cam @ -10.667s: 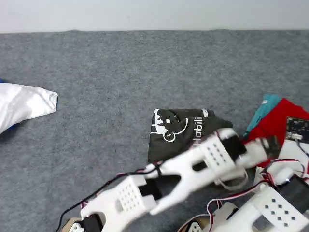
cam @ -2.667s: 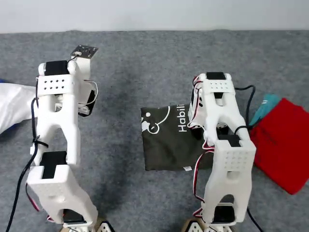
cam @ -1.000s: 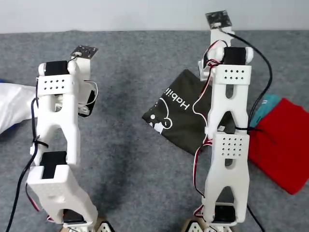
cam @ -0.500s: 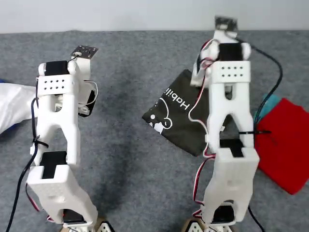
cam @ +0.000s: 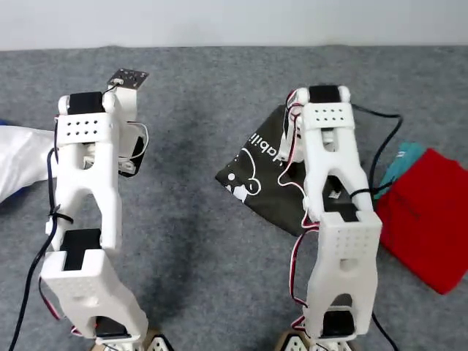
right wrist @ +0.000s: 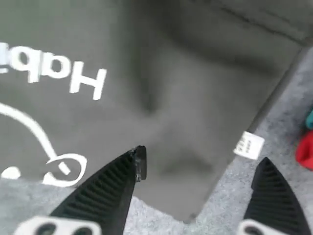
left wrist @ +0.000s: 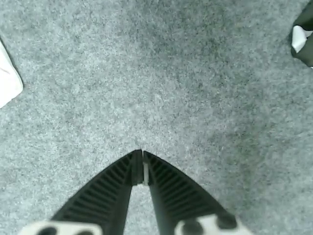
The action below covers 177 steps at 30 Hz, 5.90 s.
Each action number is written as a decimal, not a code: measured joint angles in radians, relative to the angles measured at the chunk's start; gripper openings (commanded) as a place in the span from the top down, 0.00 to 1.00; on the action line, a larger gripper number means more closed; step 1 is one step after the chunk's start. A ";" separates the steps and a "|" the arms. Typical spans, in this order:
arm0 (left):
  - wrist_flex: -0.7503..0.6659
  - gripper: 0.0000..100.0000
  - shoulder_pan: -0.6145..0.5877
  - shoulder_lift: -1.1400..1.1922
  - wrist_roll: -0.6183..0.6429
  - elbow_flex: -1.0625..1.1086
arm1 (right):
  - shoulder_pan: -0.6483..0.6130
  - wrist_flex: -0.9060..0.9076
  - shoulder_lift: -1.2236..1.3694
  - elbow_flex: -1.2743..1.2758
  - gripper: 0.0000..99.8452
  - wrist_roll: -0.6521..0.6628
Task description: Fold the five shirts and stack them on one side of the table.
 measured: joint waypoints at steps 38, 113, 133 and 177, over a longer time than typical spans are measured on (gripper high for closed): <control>0.000 0.99 0.000 0.000 0.000 0.000 | 0.123 0.020 0.210 -0.219 0.99 0.322; 0.000 0.99 0.000 0.000 0.000 0.000 | 0.859 0.002 -0.379 -0.005 0.88 1.249; 0.000 0.99 0.000 0.000 0.000 0.000 | 0.611 -0.224 -0.508 0.770 0.99 1.125; 0.000 0.99 0.000 0.000 0.000 0.000 | 0.488 -0.419 -0.100 0.137 0.99 1.005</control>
